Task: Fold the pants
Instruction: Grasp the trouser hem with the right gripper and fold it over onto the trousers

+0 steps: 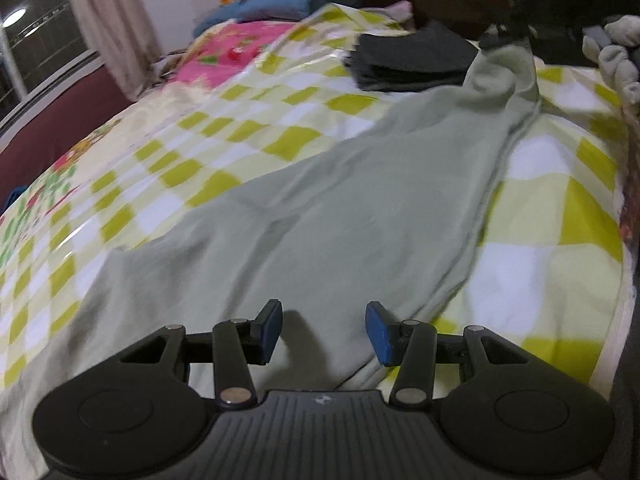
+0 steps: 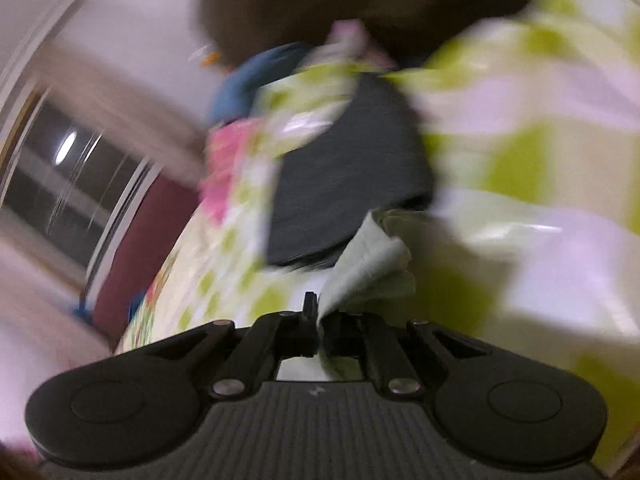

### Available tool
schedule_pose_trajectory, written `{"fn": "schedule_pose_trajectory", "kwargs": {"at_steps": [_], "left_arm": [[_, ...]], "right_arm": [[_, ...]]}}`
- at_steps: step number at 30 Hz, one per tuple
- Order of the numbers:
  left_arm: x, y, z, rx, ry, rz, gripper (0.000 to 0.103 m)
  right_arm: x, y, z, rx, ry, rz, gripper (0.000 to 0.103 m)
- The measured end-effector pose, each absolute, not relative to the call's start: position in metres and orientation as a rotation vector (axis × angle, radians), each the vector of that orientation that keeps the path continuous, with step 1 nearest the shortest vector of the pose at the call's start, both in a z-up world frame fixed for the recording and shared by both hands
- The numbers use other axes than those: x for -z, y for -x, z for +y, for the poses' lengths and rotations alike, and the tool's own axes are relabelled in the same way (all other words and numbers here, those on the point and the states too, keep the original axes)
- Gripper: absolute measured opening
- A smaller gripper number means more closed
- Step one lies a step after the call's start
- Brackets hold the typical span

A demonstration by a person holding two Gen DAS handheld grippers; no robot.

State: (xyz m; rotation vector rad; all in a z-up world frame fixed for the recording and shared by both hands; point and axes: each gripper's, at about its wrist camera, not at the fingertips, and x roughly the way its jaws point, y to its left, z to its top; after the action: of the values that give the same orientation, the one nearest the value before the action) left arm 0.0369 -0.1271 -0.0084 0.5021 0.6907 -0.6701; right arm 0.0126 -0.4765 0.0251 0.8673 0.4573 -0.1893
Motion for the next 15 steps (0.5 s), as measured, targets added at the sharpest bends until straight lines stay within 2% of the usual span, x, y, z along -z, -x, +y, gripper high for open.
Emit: {"fn": "schedule_pose_trajectory", "kwargs": {"at_steps": [6, 15], "left_arm": [[-0.002, -0.038, -0.061, 0.546, -0.416, 0.684, 0.061], [0.001, -0.038, 0.054, 0.323, -0.262, 0.706, 0.061]], "right_arm": [[-0.060, -0.068, -0.313, -0.141, -0.521, 0.574, 0.004], [-0.038, -0.116, -0.105, -0.457, -0.274, 0.768, 0.004]]}}
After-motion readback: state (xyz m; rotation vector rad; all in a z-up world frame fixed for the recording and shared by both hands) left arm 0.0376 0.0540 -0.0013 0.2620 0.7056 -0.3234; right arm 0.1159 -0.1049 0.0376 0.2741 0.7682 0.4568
